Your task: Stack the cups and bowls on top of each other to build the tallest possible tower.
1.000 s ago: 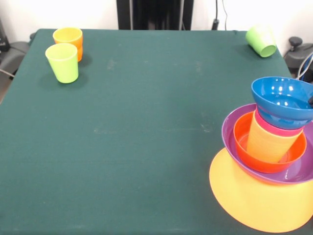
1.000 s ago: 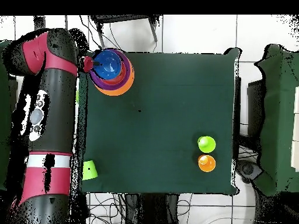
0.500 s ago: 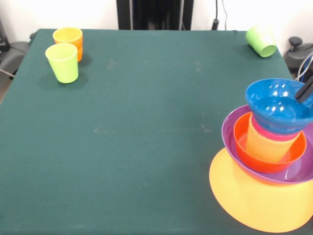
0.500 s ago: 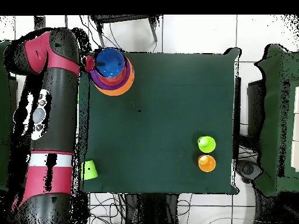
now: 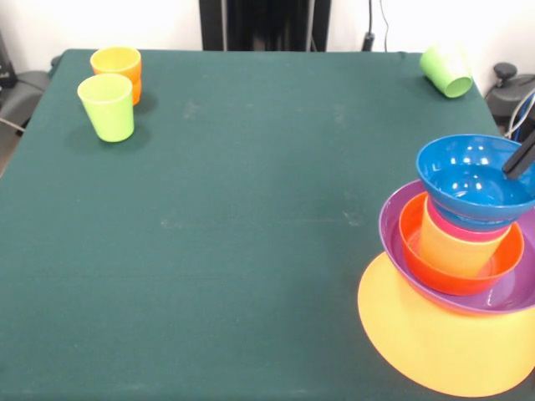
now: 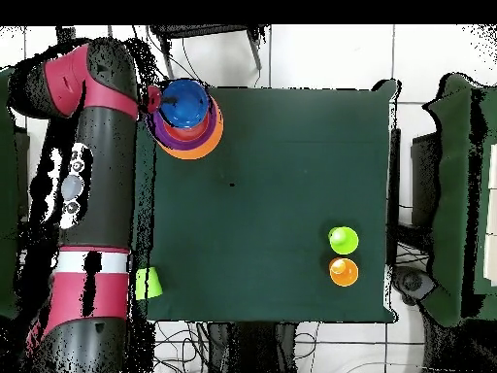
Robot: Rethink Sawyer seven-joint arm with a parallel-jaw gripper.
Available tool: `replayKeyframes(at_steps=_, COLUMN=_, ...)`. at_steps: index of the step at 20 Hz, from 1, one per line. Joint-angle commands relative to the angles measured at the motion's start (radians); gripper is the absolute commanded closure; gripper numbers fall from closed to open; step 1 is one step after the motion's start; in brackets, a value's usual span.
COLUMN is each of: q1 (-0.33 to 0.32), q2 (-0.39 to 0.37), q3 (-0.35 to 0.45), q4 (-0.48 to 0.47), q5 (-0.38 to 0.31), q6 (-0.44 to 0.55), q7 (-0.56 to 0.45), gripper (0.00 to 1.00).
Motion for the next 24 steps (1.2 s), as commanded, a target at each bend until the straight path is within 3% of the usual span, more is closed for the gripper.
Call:
replayKeyframes(at_steps=1, q1=-0.020, q2=0.025, q3=0.082, q4=0.012, q5=-0.053, q6=0.117, q7=-0.164, gripper=0.00)
replayKeyframes(at_steps=7, q1=-0.008, q2=-0.033, q3=0.136, q4=0.087, q5=-0.053, q6=0.101, q7=-0.216, gripper=0.00)
replayKeyframes(at_steps=14, q1=0.002, q2=-0.118, q3=0.189, q4=0.157, q5=-0.048, q6=0.161, q7=-0.271, gripper=0.00)
replayKeyframes(at_steps=24, q1=-0.004, q2=-0.226, q3=0.285, q4=0.276, q5=-0.077, q6=0.173, q7=-0.344, gripper=0.00)
